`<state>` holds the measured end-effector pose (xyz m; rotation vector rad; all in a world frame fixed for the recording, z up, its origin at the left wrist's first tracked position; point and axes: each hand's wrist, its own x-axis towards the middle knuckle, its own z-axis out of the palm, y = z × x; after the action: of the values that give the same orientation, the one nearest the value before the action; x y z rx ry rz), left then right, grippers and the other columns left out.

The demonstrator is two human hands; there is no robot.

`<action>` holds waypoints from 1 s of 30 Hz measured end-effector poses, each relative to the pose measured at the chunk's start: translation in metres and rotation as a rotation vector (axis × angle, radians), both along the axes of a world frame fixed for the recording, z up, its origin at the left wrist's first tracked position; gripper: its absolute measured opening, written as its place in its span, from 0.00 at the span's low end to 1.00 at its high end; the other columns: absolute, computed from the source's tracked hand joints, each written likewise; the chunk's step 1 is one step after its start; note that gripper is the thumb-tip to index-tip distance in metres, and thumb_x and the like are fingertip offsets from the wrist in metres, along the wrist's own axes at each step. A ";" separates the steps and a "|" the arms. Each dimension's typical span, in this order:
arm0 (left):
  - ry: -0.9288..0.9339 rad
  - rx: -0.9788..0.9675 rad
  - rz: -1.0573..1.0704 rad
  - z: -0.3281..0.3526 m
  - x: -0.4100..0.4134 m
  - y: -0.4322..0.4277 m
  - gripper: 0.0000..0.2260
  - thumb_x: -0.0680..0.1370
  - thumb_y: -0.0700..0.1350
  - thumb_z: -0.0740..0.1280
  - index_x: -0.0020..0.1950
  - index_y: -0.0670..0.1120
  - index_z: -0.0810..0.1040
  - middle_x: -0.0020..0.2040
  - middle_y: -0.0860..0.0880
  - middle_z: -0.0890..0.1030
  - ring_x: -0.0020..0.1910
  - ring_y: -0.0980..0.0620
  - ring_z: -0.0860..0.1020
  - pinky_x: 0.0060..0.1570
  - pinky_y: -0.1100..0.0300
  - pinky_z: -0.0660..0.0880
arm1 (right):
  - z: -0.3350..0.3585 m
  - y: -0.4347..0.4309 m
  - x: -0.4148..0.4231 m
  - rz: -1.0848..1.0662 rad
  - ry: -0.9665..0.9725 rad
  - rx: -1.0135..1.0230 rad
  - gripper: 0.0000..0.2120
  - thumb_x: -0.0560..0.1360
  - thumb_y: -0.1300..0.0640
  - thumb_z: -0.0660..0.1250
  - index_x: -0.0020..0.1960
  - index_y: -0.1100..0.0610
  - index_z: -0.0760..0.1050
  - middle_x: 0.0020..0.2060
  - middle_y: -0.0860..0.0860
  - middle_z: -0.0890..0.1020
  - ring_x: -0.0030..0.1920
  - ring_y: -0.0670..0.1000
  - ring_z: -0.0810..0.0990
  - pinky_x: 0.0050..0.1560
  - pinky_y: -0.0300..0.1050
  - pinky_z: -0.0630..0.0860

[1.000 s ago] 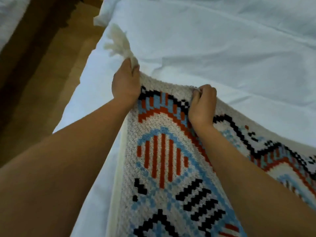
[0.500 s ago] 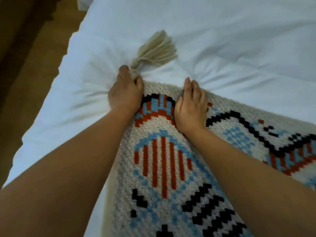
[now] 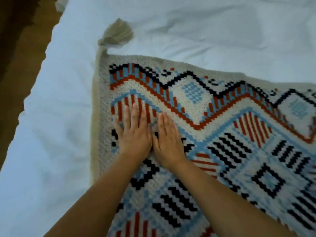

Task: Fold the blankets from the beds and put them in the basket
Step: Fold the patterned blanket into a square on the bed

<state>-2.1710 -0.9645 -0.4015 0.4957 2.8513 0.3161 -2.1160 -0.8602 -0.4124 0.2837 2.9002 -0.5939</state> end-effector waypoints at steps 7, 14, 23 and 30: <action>-0.147 -0.108 -0.017 0.010 0.112 0.011 0.26 0.81 0.55 0.42 0.75 0.49 0.37 0.76 0.49 0.37 0.74 0.49 0.34 0.69 0.46 0.32 | 0.010 0.016 0.105 0.066 -0.107 0.058 0.28 0.81 0.46 0.43 0.75 0.55 0.37 0.76 0.51 0.41 0.73 0.46 0.33 0.67 0.40 0.26; -0.155 -0.151 -0.189 0.023 0.232 0.096 0.28 0.81 0.57 0.44 0.76 0.47 0.38 0.77 0.48 0.38 0.75 0.49 0.36 0.71 0.47 0.36 | 0.016 0.116 0.228 -0.019 -0.126 0.082 0.29 0.81 0.45 0.45 0.75 0.54 0.37 0.77 0.51 0.42 0.74 0.47 0.34 0.69 0.42 0.29; -0.347 -0.070 -0.413 0.036 0.441 0.356 0.28 0.81 0.56 0.47 0.76 0.45 0.42 0.77 0.46 0.39 0.75 0.47 0.38 0.72 0.47 0.39 | 0.041 0.381 0.441 -0.150 -0.412 0.188 0.27 0.81 0.45 0.45 0.76 0.52 0.41 0.77 0.51 0.44 0.76 0.54 0.42 0.74 0.52 0.46; -0.427 -0.004 -0.577 0.048 0.516 0.491 0.26 0.80 0.53 0.52 0.76 0.44 0.51 0.77 0.46 0.53 0.76 0.47 0.49 0.72 0.47 0.48 | 0.054 0.519 0.575 -0.563 -0.472 0.143 0.28 0.81 0.46 0.48 0.76 0.55 0.45 0.76 0.56 0.49 0.75 0.58 0.49 0.73 0.54 0.51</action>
<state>-1.6553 -0.4732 -0.3531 1.0676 2.1828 0.2656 -1.5410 -0.3416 -0.3586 1.1148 2.3883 -0.3241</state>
